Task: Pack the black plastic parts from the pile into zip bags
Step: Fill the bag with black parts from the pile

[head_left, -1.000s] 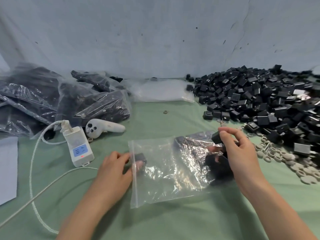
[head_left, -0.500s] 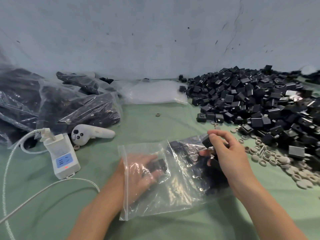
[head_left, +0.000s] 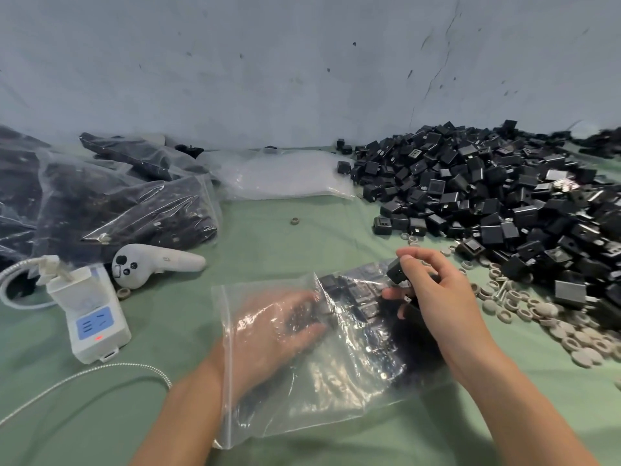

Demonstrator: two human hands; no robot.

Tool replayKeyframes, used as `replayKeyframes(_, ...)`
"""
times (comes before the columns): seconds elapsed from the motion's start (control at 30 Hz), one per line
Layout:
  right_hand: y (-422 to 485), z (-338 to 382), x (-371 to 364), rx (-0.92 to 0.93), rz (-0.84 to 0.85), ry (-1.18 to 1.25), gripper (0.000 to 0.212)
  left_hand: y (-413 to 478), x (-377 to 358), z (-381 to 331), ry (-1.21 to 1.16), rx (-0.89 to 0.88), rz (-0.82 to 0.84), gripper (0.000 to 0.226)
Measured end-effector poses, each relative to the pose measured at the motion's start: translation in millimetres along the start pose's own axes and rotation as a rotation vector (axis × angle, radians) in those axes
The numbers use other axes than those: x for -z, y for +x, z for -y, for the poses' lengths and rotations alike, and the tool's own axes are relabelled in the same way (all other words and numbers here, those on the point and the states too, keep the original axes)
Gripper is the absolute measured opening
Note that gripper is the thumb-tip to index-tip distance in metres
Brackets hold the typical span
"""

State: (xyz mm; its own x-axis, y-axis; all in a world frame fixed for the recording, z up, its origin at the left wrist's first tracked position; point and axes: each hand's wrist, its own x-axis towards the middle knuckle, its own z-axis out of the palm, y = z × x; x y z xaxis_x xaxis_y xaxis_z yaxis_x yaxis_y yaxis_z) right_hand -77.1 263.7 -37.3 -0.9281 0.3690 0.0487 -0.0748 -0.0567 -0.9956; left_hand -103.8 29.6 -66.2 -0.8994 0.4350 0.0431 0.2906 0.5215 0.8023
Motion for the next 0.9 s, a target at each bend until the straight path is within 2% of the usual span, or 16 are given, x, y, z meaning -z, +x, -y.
replayKeyframes(0.07, 1.4, 0.9, -0.7, -0.003, -0.004, 0.007, 0.010, 3.4, -0.4, 3.9, 0.019, 0.021, 0.014, 0.059)
replayKeyframes(0.13, 2.6, 2.1, -2.1, -0.004, -0.010, 0.020, 0.011, 5.9, -3.9, 2.6, -0.084, 0.013, 0.046, 0.037)
replayKeyframes(0.2, 3.2, 3.2, -4.2, -0.007, -0.015, 0.026, 0.011, 9.0, -7.7, -0.2, -0.075, -0.023, -0.001, 0.026)
replayKeyframes(0.3, 2.7, 4.0, -7.3, -0.025, -0.012, 0.036, 0.010, 10.4, -7.6, -5.2, 0.022, -0.100, -0.185, 0.024)
replayKeyframes(0.47, 2.0, 4.9, -10.8, -0.020, -0.019, 0.044, 0.009, 12.7, -7.9, -7.7, 0.250, -0.069, -0.211, 0.017)
replayKeyframes(0.67, -0.1, 4.4, -11.1, -0.048, -0.008, 0.067, 0.010, 6.0, -6.2, -9.0, 0.148, -0.156, -0.190, 0.009)
replayKeyframes(0.9, -9.0, 7.8, -6.1, -0.117, -0.006, 0.142, 0.018, -13.1, 15.2, -1.6, -0.031, 0.072, -0.316, 0.018)
